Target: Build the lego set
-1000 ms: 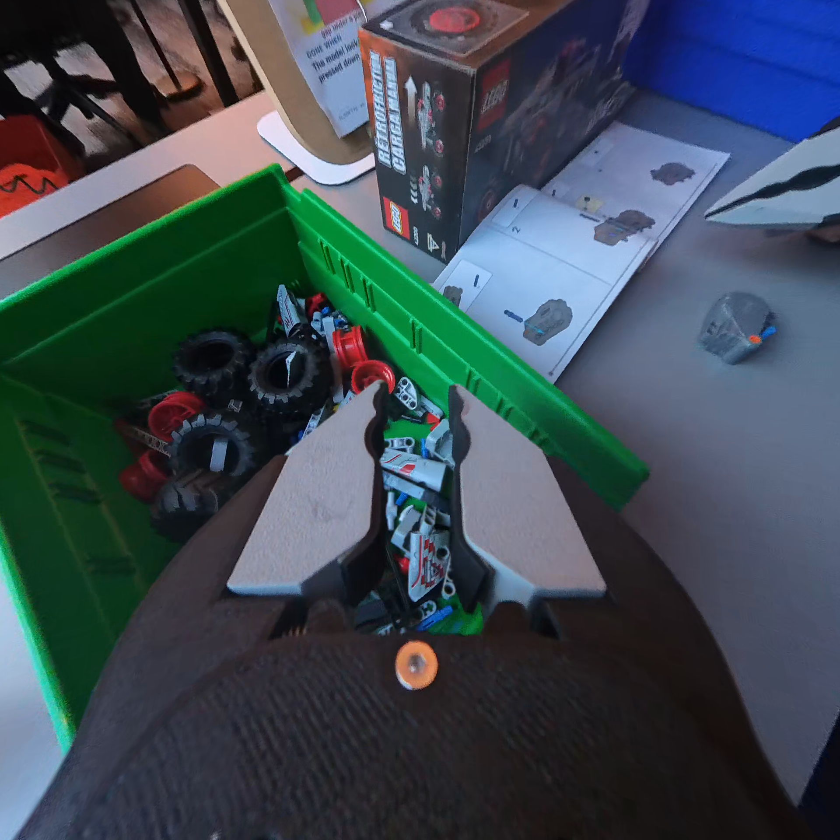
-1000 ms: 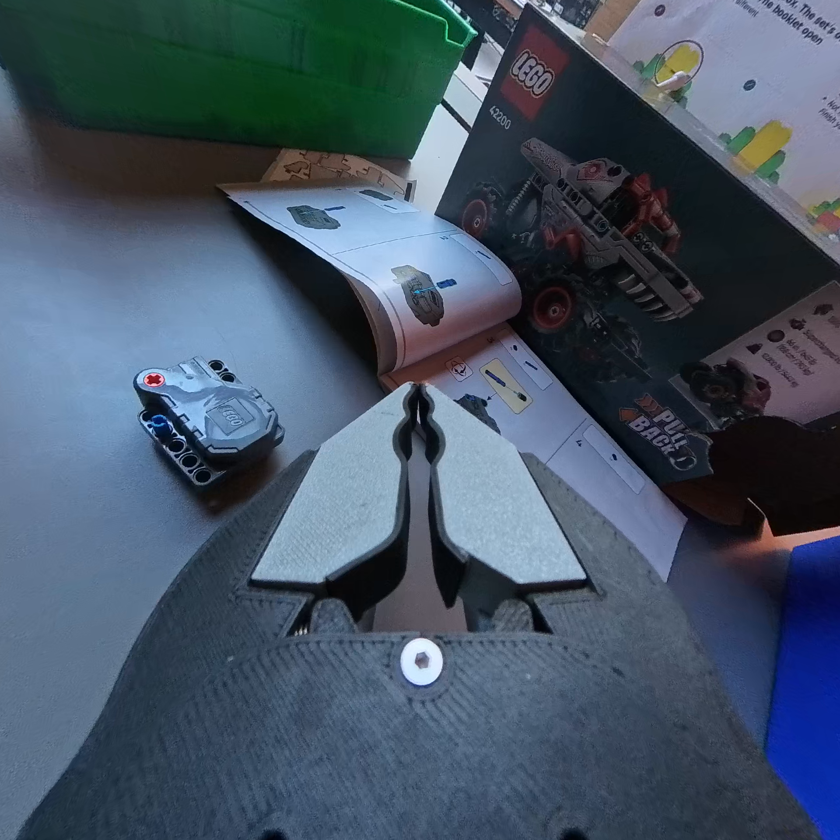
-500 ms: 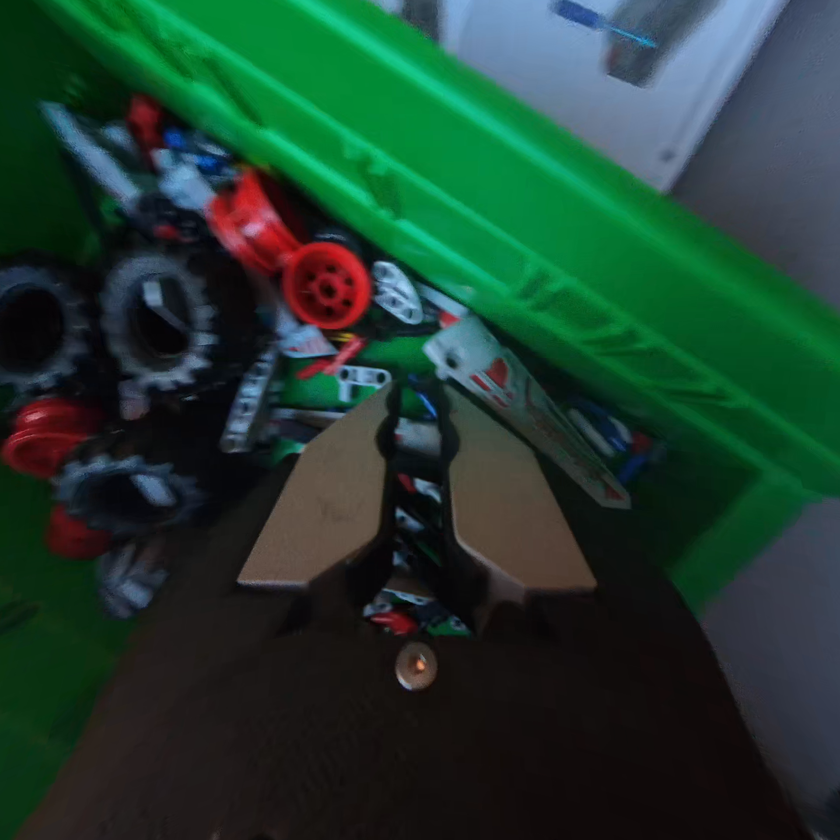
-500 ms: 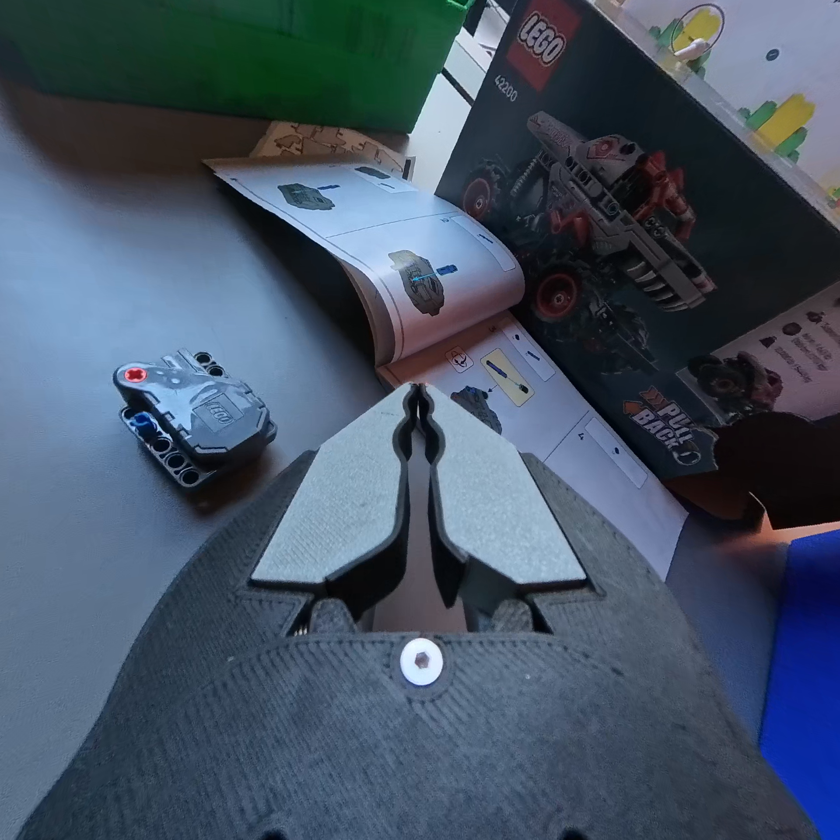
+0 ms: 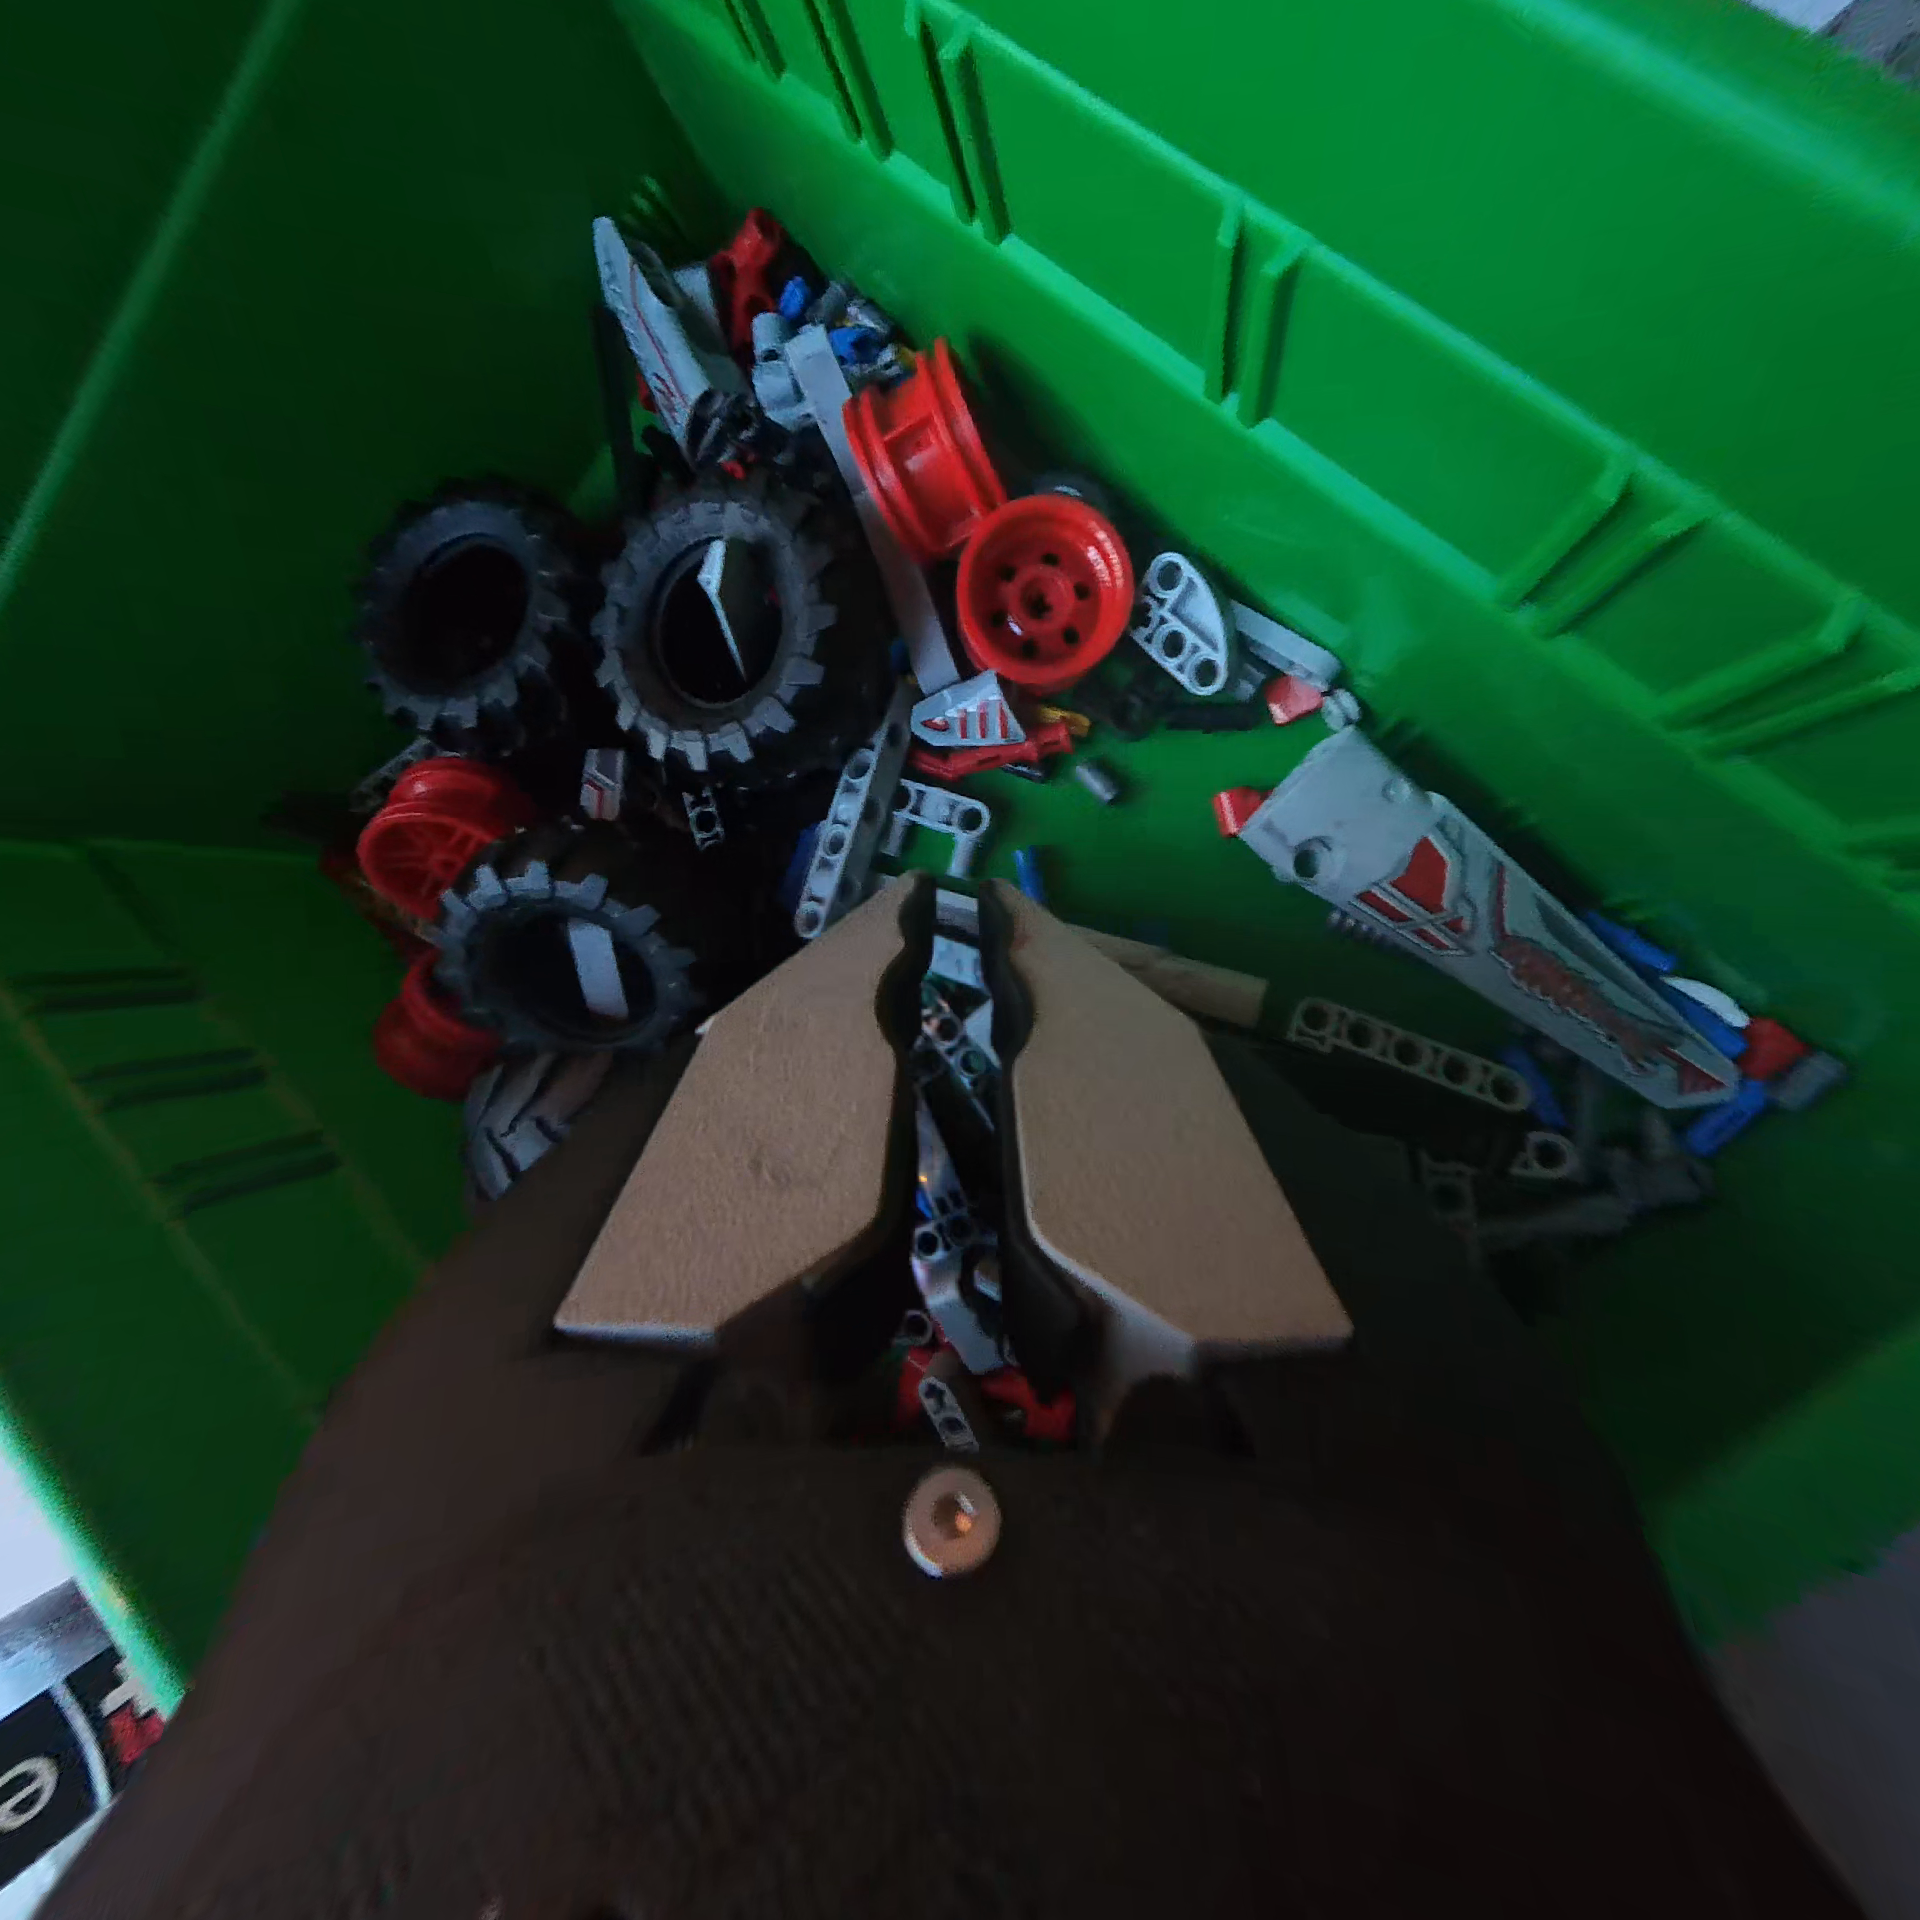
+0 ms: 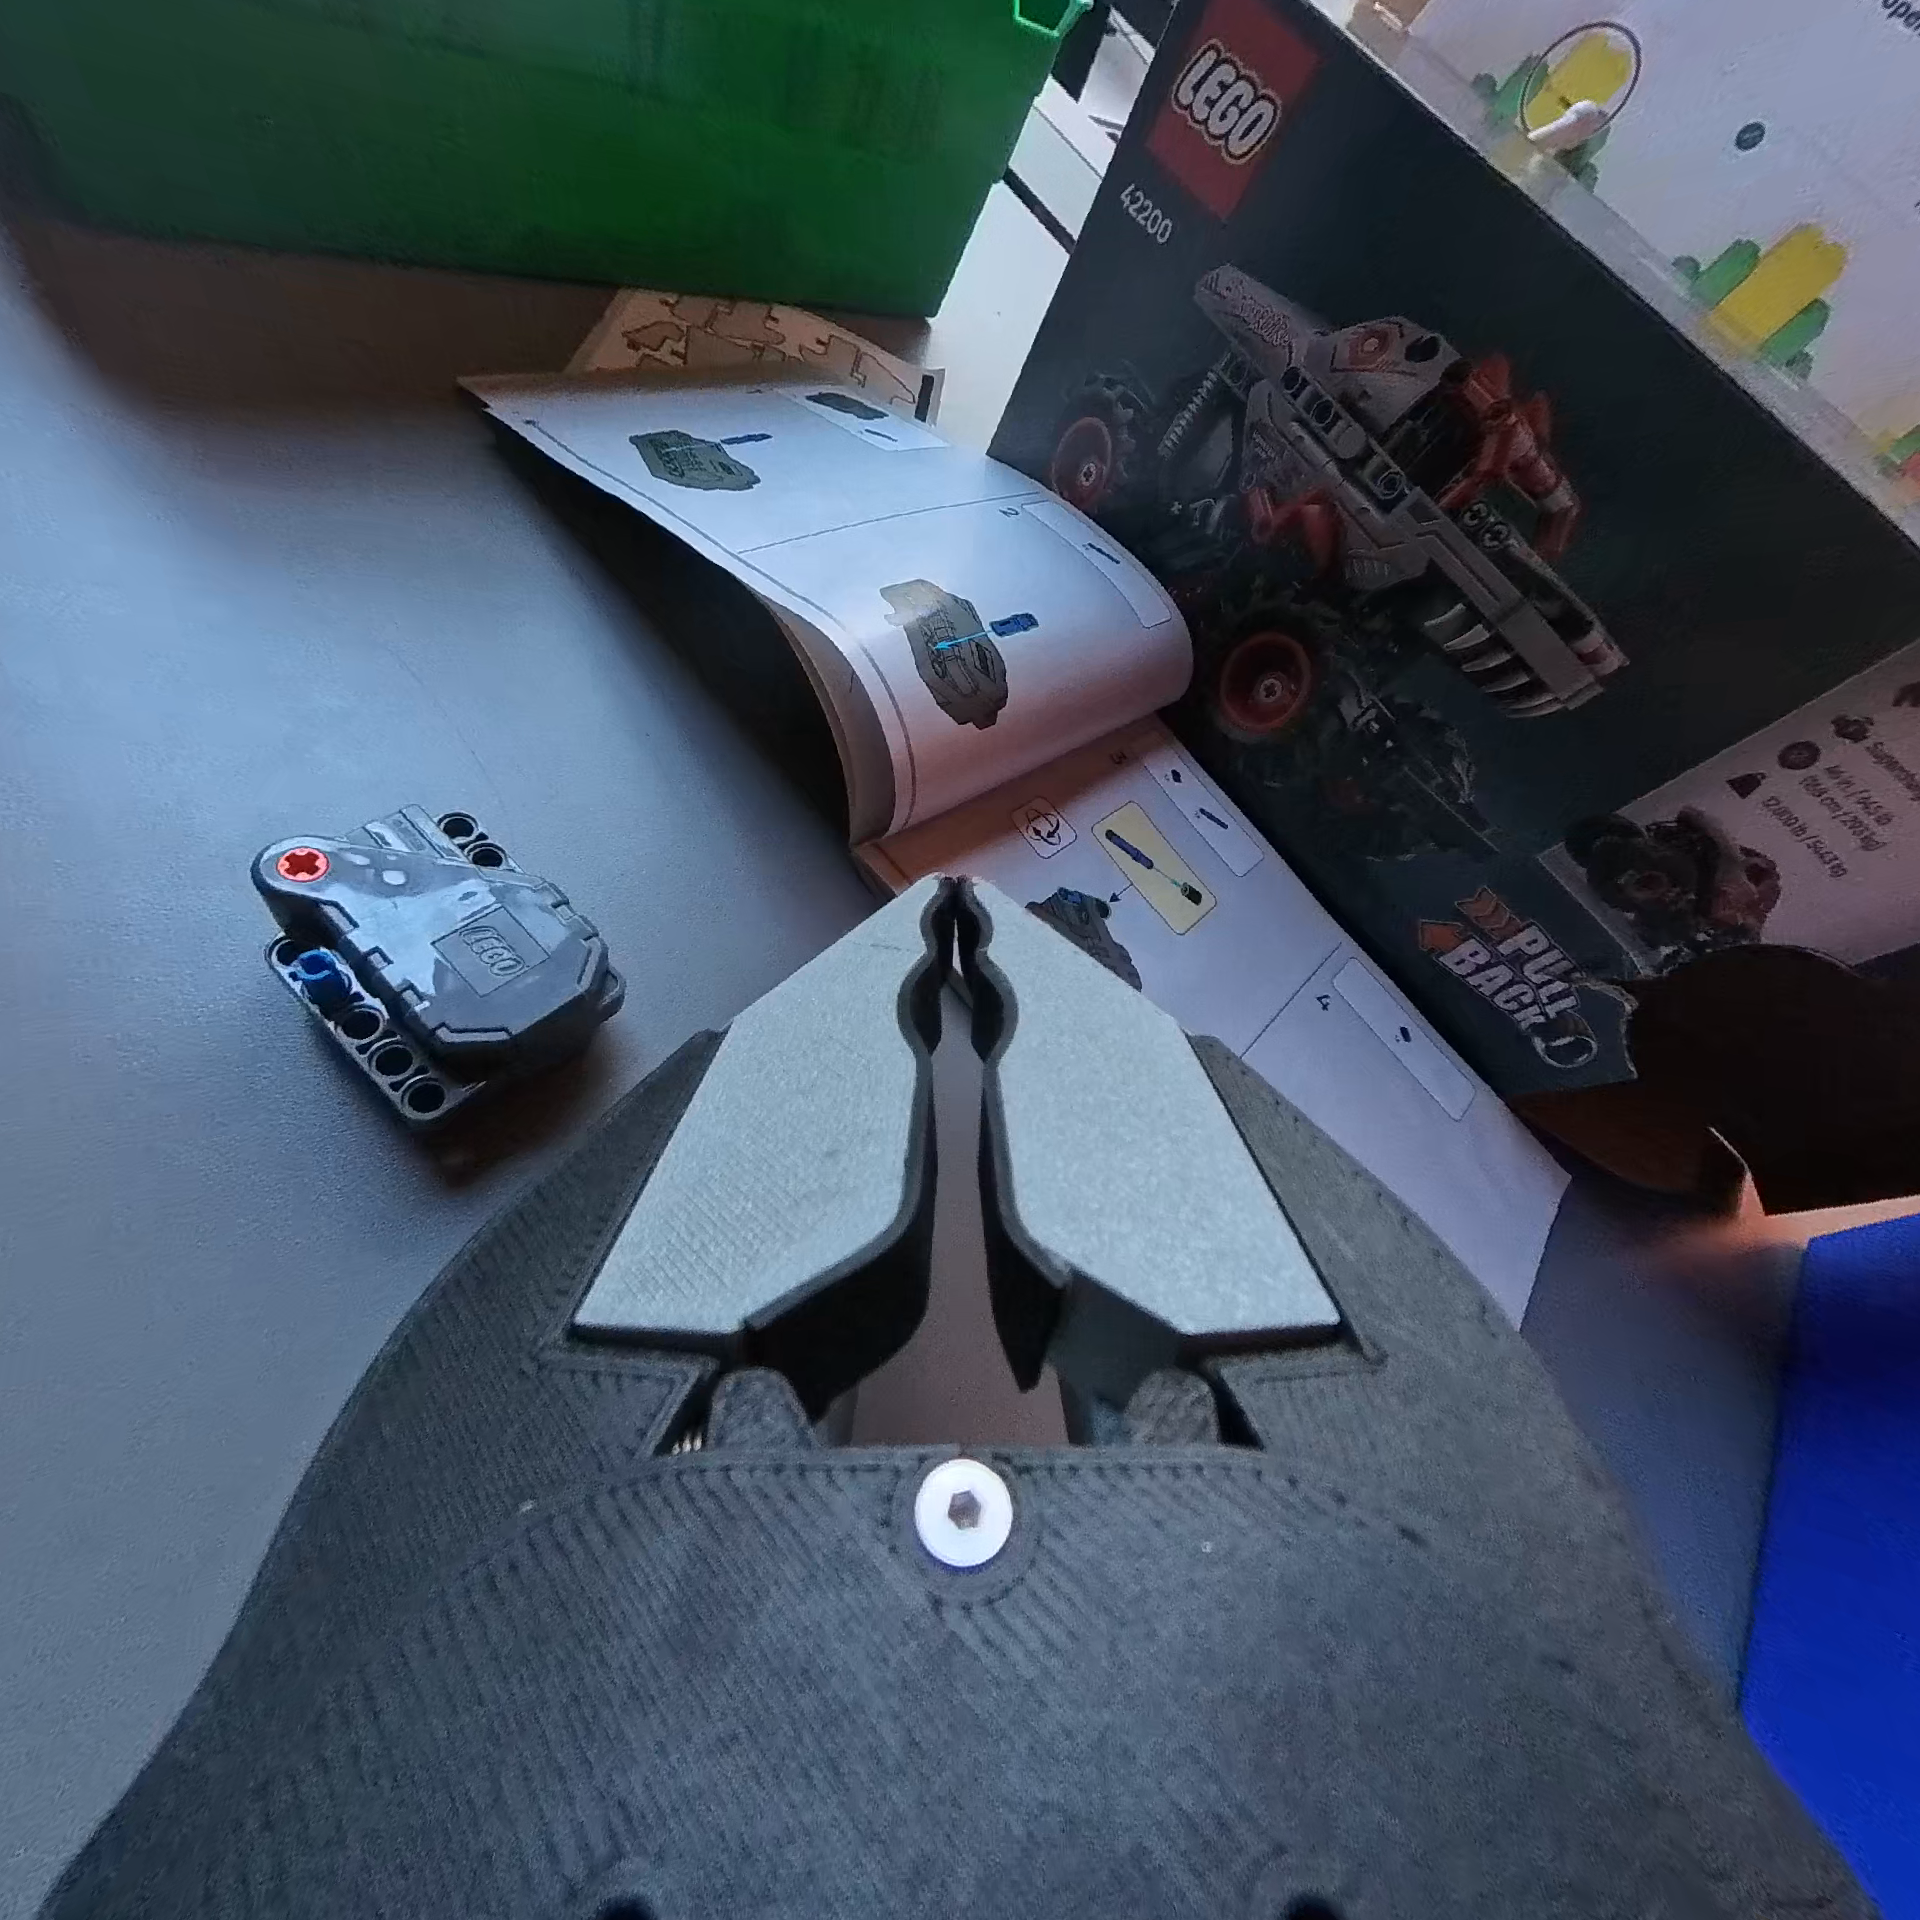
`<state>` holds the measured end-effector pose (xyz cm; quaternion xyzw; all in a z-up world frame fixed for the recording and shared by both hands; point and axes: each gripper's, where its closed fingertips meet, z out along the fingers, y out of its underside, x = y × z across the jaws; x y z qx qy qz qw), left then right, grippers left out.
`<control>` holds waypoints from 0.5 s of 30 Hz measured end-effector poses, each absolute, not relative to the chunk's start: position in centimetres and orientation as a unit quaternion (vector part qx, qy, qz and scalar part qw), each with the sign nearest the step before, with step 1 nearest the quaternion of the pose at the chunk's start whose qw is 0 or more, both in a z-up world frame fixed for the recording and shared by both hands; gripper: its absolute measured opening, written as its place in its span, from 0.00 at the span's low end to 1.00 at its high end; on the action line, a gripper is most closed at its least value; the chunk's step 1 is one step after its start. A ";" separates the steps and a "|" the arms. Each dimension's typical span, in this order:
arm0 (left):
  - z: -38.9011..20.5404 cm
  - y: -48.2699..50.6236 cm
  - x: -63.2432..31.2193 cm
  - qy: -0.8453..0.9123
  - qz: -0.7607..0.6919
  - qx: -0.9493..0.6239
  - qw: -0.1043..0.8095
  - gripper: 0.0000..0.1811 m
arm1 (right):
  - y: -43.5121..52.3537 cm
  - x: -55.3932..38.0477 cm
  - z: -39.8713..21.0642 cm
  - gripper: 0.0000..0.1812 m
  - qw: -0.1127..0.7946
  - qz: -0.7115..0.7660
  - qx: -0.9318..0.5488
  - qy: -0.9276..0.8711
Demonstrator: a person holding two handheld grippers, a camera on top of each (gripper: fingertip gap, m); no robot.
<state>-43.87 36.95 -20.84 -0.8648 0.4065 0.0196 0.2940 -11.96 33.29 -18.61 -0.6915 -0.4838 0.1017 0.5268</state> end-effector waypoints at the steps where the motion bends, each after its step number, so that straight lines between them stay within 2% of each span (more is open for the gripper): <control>1: -20.7 37.4 -44.1 0.401 0.031 -0.864 0.304 0.03 | 33.3 -12.0 -18.6 0.00 0.527 0.102 -0.691 -0.483; 5: -20.8 38.4 -44.7 0.380 0.059 -0.867 0.318 0.02 | 33.3 -12.0 -18.6 0.00 0.525 0.103 -0.692 -0.484; 8: -21.5 37.7 -43.2 0.386 0.010 -0.871 0.305 0.01 | 33.3 -12.0 -18.5 0.00 0.527 0.106 -0.691 -0.483; 12: -22.1 37.2 -42.8 0.388 -0.006 -0.875 0.289 0.05 | 33.3 -11.9 -18.4 0.00 0.530 0.112 -0.691 -0.478; 15: -22.2 37.1 -42.7 0.385 -0.019 -0.877 0.287 0.02 | 33.3 -11.9 -18.4 0.00 0.529 0.111 -0.691 -0.480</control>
